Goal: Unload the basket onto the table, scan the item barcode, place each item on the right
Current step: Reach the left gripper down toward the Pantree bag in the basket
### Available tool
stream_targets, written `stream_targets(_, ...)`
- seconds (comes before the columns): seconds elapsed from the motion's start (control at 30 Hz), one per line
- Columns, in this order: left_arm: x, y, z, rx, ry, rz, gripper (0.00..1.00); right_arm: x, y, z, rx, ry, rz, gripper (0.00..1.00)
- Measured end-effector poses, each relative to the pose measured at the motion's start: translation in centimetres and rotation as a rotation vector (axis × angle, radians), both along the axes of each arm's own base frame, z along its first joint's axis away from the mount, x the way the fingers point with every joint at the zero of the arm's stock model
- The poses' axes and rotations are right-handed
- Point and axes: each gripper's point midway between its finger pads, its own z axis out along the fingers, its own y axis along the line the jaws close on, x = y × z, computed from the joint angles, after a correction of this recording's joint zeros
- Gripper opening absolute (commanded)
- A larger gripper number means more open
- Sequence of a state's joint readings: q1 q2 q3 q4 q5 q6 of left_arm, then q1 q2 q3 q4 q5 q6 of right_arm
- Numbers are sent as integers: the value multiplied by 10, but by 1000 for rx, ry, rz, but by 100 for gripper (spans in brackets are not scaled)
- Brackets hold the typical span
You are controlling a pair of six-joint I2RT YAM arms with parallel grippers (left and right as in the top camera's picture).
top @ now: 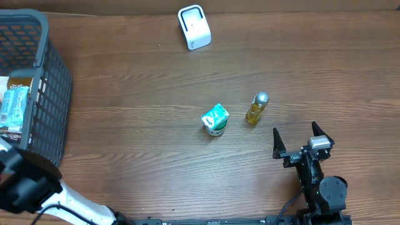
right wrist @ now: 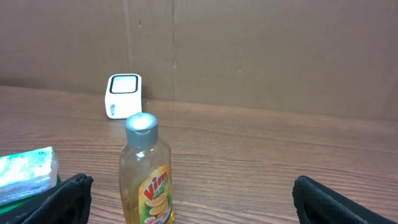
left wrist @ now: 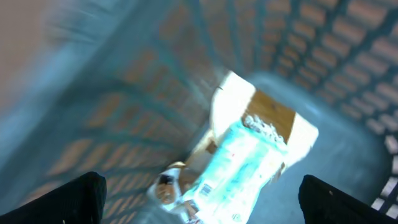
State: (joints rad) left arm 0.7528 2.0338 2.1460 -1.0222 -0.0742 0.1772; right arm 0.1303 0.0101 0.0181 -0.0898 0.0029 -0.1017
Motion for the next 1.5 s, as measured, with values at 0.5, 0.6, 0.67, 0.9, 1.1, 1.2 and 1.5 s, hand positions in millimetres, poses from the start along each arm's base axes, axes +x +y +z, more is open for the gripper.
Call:
stream_targets(0.5, 26, -7, -108, -131, 176, -295, 100, 0, 0, 0, 0, 0, 0, 100)
stream_targets(0.6, 26, -8, -128, -157, 207, -312, 100, 0, 0, 0, 1, -1, 0, 100)
stream_targets(0.67, 24, -9, -142, -180, 232, -322, 100, 0, 0, 0, 0, 0, 0, 100)
stream_targets(0.9, 22, -11, -175, -225, 281, -346, 100, 0, 0, 0, 0, 0, 0, 100)
stream_targets(1.1, 18, -16, -201, -276, 319, -355, 100, 0, 0, 0, 0, 0, 0, 100)
stream_targets(1.2, 14, -20, -210, -302, 335, -357, 82, 0, 0, 0, 0, 0, 0, 100)
stream_targets(1.5, 15, -19, -207, -311, 319, -312, 47, 0, 0, 0, 0, 0, 0, 100)
